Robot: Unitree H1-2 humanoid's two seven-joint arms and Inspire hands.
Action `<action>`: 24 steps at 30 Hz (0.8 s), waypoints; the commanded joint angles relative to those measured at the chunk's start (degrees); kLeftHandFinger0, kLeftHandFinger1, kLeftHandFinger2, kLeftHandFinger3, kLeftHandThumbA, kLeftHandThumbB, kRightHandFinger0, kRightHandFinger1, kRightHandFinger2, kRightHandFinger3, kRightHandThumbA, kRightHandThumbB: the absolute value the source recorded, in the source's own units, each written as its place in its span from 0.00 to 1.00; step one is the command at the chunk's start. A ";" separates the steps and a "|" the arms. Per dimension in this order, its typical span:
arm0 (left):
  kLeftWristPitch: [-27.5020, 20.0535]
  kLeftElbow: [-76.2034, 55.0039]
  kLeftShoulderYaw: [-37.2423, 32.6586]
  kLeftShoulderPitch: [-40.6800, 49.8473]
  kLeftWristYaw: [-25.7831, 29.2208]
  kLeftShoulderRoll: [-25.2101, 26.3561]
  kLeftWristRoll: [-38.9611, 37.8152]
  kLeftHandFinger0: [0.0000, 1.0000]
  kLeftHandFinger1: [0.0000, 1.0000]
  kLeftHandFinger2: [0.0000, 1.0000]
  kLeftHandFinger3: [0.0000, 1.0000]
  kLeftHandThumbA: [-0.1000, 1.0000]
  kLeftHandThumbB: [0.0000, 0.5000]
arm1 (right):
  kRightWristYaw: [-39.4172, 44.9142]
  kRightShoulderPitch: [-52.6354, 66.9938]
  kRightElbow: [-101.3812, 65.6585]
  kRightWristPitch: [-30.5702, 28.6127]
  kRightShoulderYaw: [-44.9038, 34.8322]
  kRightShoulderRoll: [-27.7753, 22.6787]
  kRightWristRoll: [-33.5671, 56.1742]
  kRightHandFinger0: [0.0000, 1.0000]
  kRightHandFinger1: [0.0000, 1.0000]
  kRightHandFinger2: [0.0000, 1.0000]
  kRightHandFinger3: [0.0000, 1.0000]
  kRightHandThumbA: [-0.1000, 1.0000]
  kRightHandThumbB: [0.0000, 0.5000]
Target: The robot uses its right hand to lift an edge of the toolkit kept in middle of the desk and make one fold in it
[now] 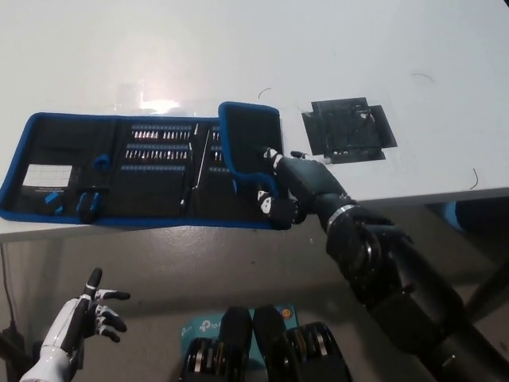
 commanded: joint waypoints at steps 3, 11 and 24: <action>0.20 -1.20 0.81 0.07 0.05 0.56 -0.24 0.41 0.39 0.31 0.56 1.00 1.00 | 9.26 -0.53 -6.71 4.11 -8.82 3.68 4.97 1.00 1.00 1.00 1.00 0.57 1.00; -0.58 -0.38 0.95 0.29 -0.24 0.77 -0.41 0.40 0.40 0.32 0.56 1.00 1.00 | 16.69 1.36 -20.69 4.11 -20.94 7.92 4.99 1.00 1.00 1.00 1.00 0.52 0.99; -0.53 -0.04 1.13 0.11 -0.23 0.71 -0.57 0.38 0.38 0.29 0.53 1.00 1.00 | 18.46 11.76 -34.33 4.11 -49.83 5.56 26.02 1.00 1.00 1.00 1.00 0.43 0.54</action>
